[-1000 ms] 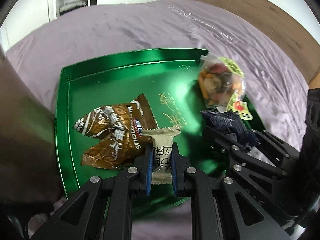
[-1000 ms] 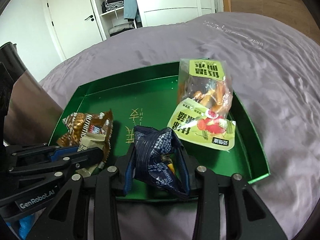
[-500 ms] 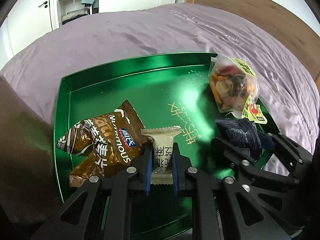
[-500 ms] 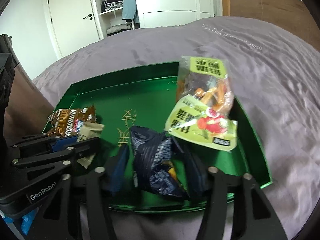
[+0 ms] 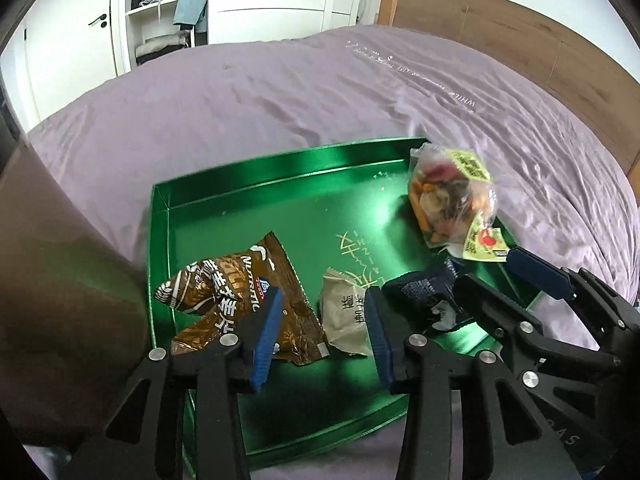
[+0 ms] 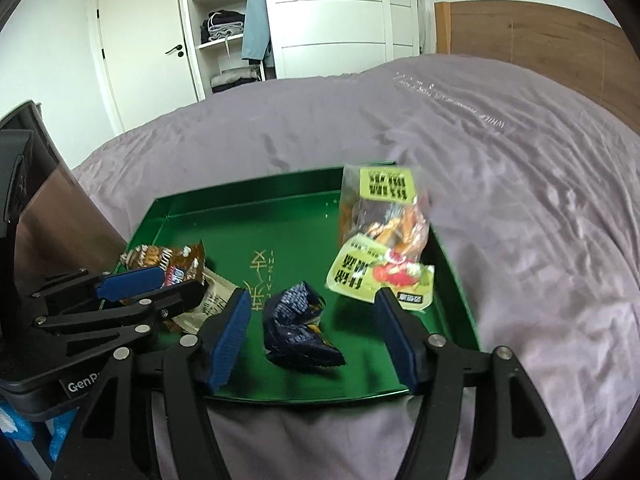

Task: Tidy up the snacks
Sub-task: 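Release the wafer with left gripper while right releases the dark blue packet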

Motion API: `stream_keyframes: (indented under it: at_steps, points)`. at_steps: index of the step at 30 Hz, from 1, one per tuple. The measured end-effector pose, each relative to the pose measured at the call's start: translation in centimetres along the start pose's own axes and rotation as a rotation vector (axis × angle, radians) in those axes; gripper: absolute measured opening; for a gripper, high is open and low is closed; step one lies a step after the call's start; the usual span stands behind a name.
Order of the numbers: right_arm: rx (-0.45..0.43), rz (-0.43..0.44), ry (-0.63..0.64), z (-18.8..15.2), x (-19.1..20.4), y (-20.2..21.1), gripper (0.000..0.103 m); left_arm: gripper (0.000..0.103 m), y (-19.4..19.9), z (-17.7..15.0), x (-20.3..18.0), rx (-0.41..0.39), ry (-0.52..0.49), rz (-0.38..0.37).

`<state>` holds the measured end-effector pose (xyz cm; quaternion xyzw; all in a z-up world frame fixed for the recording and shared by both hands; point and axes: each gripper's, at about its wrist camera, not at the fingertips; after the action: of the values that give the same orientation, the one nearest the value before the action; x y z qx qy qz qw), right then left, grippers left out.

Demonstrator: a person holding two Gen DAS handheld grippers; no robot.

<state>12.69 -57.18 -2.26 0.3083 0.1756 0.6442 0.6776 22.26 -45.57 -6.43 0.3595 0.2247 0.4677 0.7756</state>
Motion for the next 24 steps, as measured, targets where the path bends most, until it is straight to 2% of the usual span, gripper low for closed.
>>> stream_keyframes:
  at_steps: [3, 14, 24]
  points:
    - [-0.019, -0.004, -0.003, 0.5, 0.2, 1.5, 0.079, 0.047, 1.2, 0.4, 0.0, -0.017, 0.007, 0.000]
    - [-0.082, -0.062, -0.007, 1.1, 0.8, 9.8, 0.080, 0.047, 8.8, 1.0, -1.8, -0.091, -0.028, -0.045]
    - [-0.128, -0.075, -0.007, -0.1, 4.0, 18.7, 0.080, 0.048, 18.0, -1.8, -0.4, -0.139, -0.019, -0.050]
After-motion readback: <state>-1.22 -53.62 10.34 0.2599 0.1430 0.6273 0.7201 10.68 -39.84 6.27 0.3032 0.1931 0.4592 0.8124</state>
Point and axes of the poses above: each gripper's, at about its wrist camera, not at the fingertips, and y roughly against the way its jaws point, x to its left, z to its top, and after that the axes turned 8 degrees about z, right-handed
